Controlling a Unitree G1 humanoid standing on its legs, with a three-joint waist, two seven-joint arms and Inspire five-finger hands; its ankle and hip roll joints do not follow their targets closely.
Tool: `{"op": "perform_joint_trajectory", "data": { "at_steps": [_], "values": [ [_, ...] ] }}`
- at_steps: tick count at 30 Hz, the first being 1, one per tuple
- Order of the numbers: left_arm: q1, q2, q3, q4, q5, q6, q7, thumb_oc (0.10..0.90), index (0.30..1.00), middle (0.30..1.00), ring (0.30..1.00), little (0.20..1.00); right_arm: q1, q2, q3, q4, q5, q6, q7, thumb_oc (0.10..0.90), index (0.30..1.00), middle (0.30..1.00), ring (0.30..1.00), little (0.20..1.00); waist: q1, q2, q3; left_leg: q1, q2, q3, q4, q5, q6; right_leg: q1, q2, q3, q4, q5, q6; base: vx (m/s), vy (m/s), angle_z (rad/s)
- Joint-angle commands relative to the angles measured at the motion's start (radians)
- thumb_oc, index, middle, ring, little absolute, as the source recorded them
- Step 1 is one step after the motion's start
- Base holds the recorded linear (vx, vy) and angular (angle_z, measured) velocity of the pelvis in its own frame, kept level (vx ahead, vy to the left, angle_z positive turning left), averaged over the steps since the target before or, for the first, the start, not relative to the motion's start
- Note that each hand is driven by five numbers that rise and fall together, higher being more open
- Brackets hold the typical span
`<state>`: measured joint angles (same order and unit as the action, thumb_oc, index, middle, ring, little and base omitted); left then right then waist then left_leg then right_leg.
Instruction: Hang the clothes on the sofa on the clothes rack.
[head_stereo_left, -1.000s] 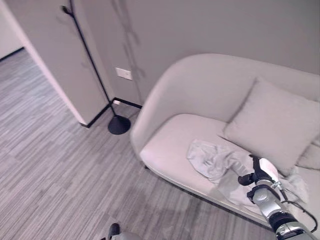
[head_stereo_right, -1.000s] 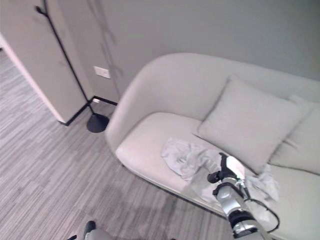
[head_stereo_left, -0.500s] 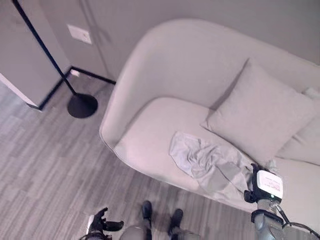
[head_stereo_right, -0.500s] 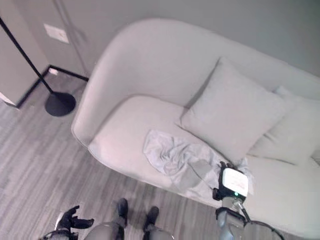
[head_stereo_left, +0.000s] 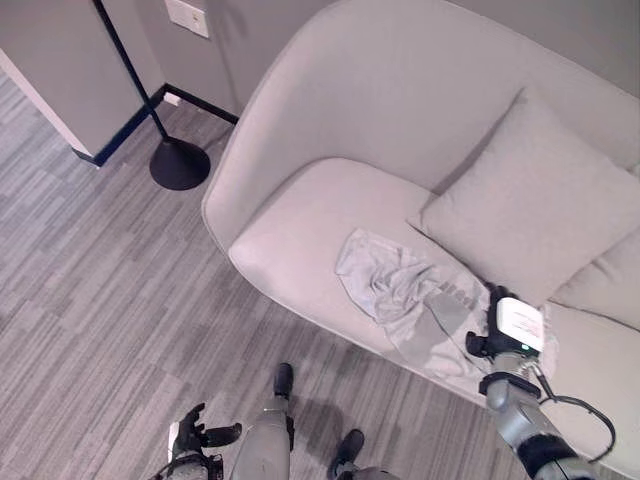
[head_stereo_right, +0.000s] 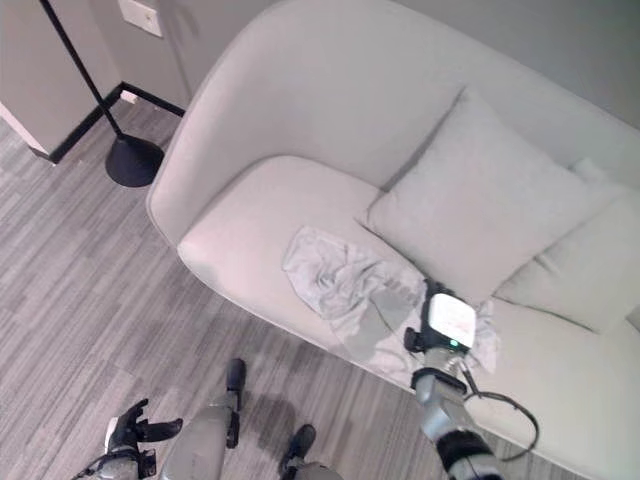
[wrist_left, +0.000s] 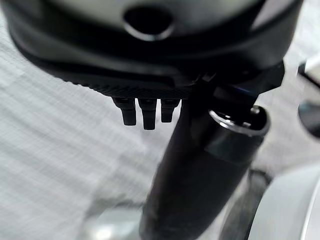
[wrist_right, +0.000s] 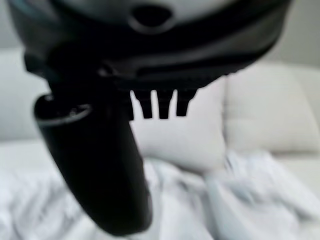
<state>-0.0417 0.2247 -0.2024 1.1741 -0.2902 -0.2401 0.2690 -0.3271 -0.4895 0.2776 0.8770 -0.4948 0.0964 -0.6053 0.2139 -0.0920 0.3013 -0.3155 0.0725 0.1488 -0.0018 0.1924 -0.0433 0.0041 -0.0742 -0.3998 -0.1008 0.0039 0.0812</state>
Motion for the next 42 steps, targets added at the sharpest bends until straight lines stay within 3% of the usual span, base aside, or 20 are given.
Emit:
{"op": "perform_joint_trajectory", "data": {
  "at_steps": [1, 9, 17, 23, 24, 25, 31, 42],
  "values": [
    [-0.025, -0.065, -0.076, 0.015, 0.080, -0.055, 0.030, 0.800, 0.900, 0.900, 0.900, 0.900, -0.117, -0.154, 0.024, 0.034, 0.100, -0.057, -0.063, 0.800, 0.900, 0.900, 0.900, 0.900, 0.022, 0.113, -0.054, 0.011, 0.162, -0.139, -0.082, -0.020, -0.093, 0.032, -0.051, -0.007, 0.013, -0.084, 0.076, -0.07, -0.020, -0.01],
    [-0.054, -0.058, -0.125, 0.015, 0.101, -0.075, 0.068, 0.800, 0.900, 0.900, 0.900, 0.900, -0.235, -0.096, 0.104, 0.168, 0.156, -0.074, -0.054, 0.800, 0.900, 0.900, 0.900, 0.900, 0.008, 0.123, -0.037, -0.028, 0.131, -0.133, -0.085, -0.017, -0.091, -0.039, -0.093, 0.017, 0.013, -0.038, 0.092, -0.05, 0.032, 0.01],
    [-0.155, -0.010, -0.294, -0.075, 0.273, -0.070, 0.155, 0.800, 0.900, 0.900, 0.900, 0.900, -0.414, -0.050, 0.212, 0.409, 0.165, -0.060, -0.101, 0.800, 0.900, 0.900, 0.900, 0.900, 0.020, 0.121, 0.075, -0.120, 0.092, -0.143, -0.067, -0.016, -0.080, -0.145, -0.119, 0.033, 0.013, 0.013, 0.098, -0.07, 0.032, 0.03],
    [-0.204, 0.009, -0.323, -0.097, 0.306, -0.063, 0.183, 0.800, 0.900, 0.900, 0.900, 0.900, -0.458, -0.026, 0.260, 0.509, 0.158, -0.042, -0.083, 0.800, 0.900, 0.900, 0.900, 0.900, 0.036, 0.116, 0.112, -0.162, 0.078, -0.147, -0.059, -0.014, -0.074, -0.181, -0.121, 0.032, 0.013, 0.028, 0.100, -0.04, 0.027, 0.04],
    [-0.210, 0.013, -0.319, -0.097, 0.306, -0.064, 0.191, 0.800, 0.900, 0.900, 0.900, 0.900, -0.467, -0.018, 0.265, 0.521, 0.164, -0.040, -0.073, 0.584, 0.575, 0.575, 0.575, 0.575, 0.038, 0.112, 0.119, -0.167, 0.077, -0.148, -0.053, -0.015, -0.073, -0.186, -0.120, 0.033, 0.013, 0.030, 0.098, -0.02, 0.022, 0.05],
    [-0.215, 0.015, -0.315, -0.094, 0.303, -0.063, 0.193, 0.800, 0.900, 0.900, 0.900, 0.900, -0.465, -0.004, 0.267, 0.532, 0.170, -0.043, -0.057, 0.400, 0.300, 0.300, 0.300, 0.300, 0.041, 0.110, 0.124, -0.174, 0.076, -0.151, -0.045, -0.019, -0.072, -0.189, -0.119, 0.035, 0.013, 0.030, 0.097, 0.00, 0.000, 0.00],
    [-0.217, 0.025, -0.283, -0.080, 0.325, -0.053, 0.218, 0.800, 0.900, 0.900, 0.900, 0.900, -0.379, 0.119, 0.256, 0.579, 0.250, -0.075, 0.027, 0.400, 0.300, 0.300, 0.300, 0.300, 0.065, 0.092, 0.123, -0.171, 0.072, -0.167, -0.013, -0.035, -0.069, -0.166, -0.099, 0.024, 0.013, 0.011, 0.081, 0.04, -0.030, 0.07],
    [-0.157, 0.020, -0.255, -0.065, 0.350, -0.033, 0.234, 0.800, 0.900, 0.900, 0.900, 0.900, -0.279, 0.173, 0.212, 0.479, 0.345, -0.136, 0.007, 0.400, 0.300, 0.300, 0.300, 0.300, 0.067, 0.088, 0.066, -0.087, 0.106, -0.176, -0.024, -0.037, -0.079, -0.085, -0.074, 0.012, 0.013, -0.032, 0.065, 0.05, -0.045, 0.07]
  ]
}}
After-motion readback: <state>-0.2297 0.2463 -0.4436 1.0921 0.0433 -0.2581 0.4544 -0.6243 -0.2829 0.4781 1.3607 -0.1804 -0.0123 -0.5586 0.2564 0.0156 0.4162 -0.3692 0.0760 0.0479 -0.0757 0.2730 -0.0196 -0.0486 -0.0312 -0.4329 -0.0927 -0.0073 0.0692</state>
